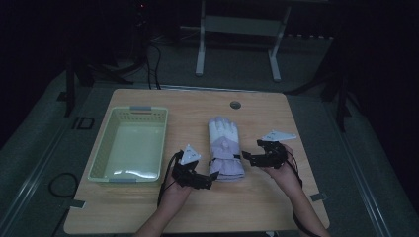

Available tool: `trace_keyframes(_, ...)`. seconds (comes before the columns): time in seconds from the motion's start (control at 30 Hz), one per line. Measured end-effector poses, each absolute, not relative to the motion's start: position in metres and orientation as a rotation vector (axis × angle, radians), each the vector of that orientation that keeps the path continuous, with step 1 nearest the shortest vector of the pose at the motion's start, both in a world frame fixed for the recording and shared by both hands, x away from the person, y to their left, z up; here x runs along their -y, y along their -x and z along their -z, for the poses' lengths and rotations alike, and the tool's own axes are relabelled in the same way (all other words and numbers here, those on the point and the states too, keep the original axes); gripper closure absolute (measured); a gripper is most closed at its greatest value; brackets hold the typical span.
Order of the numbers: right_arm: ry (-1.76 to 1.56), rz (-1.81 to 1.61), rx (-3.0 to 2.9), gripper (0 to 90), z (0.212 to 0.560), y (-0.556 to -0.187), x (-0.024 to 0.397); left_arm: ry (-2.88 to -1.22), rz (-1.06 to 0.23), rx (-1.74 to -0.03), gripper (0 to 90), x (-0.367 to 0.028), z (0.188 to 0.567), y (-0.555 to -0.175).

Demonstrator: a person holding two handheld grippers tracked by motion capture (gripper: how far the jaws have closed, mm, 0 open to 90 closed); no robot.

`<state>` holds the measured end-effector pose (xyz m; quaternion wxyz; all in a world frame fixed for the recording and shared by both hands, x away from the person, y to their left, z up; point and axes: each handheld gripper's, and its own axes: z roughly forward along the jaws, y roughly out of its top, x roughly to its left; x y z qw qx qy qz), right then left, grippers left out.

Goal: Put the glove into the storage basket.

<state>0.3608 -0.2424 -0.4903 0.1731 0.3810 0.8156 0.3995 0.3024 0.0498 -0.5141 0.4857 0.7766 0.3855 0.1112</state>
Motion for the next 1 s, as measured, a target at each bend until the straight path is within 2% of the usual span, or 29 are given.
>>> trace_keyframes(0.1,-1.063,-1.153,-2.286,25.8,0.488,-0.363,0.241,-1.877,-0.274,-0.957,0.0,-0.047,0.509,-0.311)
trace_keyframes(0.23,-1.068,-1.176,-2.265,32.2,0.484,-0.374,0.233,-1.902,-0.354,-0.95,0.0,-0.038,0.493,-0.332)
trace_keyframes(0.43,-1.087,-1.135,-2.244,34.4,0.483,-0.39,0.219,-1.937,-0.39,-0.99,0.1,-0.031,0.485,-0.356)
trace_keyframes(0.5,-1.11,-1.133,-2.239,34.4,0.486,-0.393,0.216,-1.912,-0.392,-1.026,7.8,-0.032,0.488,-0.359)
trace_keyframes(0.63,-1.134,-1.107,-2.265,34.3,0.497,-0.395,0.213,-1.896,-0.33,-1.083,12.8,-0.033,0.499,-0.362)
trace_keyframes(1.0,-1.26,-1.058,-2.343,30.1,0.528,-0.398,0.215,-1.902,-0.127,-1.215,15.1,-0.026,0.537,-0.364)
